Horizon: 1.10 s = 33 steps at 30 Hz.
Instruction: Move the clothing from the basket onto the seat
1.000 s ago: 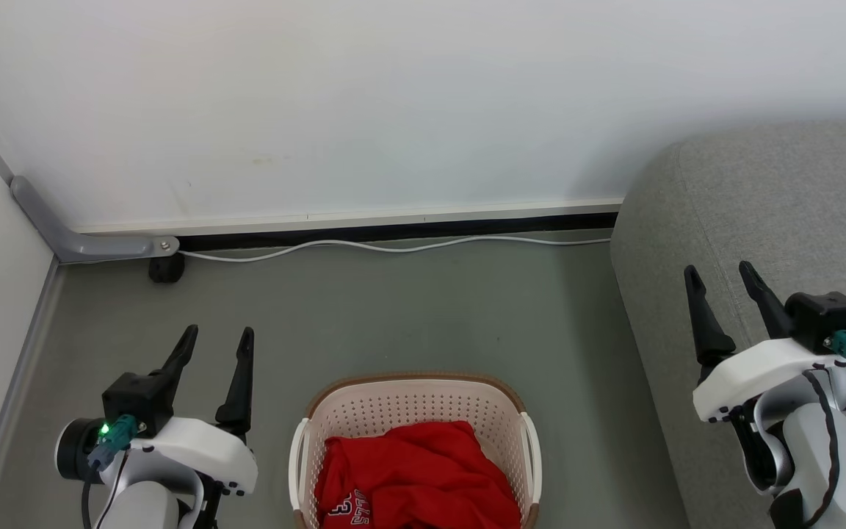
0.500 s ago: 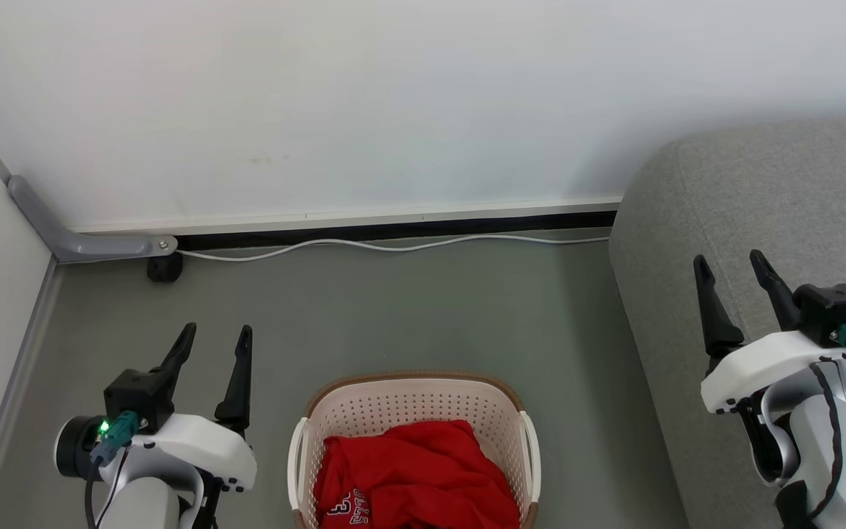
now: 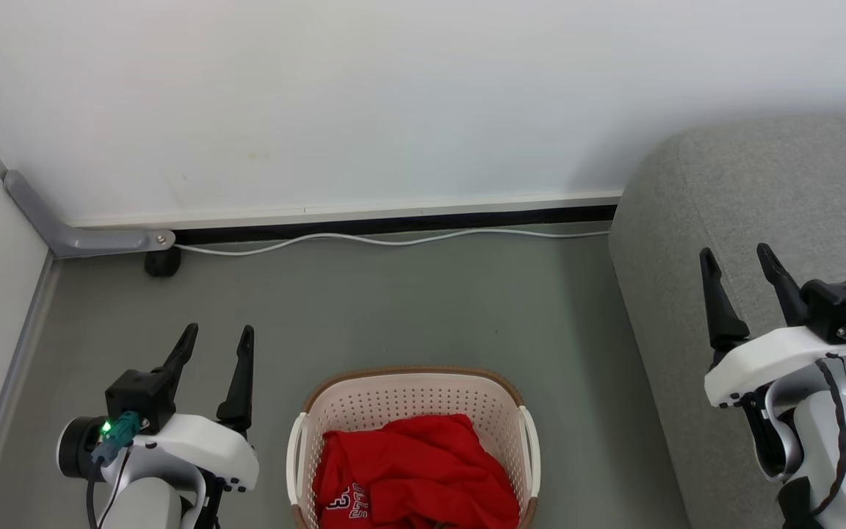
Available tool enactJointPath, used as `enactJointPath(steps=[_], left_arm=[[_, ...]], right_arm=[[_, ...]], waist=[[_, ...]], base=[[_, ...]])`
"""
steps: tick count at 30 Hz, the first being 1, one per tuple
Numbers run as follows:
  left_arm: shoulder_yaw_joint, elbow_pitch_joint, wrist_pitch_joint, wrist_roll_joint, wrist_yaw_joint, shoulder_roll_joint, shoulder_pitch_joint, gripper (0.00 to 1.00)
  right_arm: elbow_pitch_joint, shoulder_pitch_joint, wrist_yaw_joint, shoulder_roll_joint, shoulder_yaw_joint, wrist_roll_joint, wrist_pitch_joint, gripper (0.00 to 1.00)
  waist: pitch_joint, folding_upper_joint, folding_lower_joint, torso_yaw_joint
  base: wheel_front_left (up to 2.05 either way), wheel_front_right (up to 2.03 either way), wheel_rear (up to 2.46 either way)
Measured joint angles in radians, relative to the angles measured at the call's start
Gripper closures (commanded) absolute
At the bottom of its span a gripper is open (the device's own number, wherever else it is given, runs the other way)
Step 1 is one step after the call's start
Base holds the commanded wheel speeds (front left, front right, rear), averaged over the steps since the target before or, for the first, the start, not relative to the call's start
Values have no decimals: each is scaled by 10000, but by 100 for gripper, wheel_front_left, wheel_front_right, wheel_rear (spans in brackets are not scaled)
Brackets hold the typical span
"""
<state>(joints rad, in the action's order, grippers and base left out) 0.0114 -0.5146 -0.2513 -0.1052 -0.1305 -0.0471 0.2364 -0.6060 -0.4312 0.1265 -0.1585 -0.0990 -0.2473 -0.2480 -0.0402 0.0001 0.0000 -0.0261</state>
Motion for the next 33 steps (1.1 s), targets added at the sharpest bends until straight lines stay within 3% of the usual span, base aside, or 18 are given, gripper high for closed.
enactJointPath(steps=[12,24,33], left_arm=[[-537,19,0,-370,0,84,687,0],[-2698,-347,-2,-1992,117,107,2005,0],[-4500,-995,-2,-2663,130,105,2827,0]], right_arm=[[1496,-869,0,-31,307,104,-4,0],[2851,-2445,0,-148,568,203,-21,0],[3287,-3216,0,-205,341,372,-33,0]], waist=[[-1639,0,0,39],[-4566,0,0,32],[-6042,0,0,-34]], base=[[0,0,0],[0,0,0],[0,0,0]])
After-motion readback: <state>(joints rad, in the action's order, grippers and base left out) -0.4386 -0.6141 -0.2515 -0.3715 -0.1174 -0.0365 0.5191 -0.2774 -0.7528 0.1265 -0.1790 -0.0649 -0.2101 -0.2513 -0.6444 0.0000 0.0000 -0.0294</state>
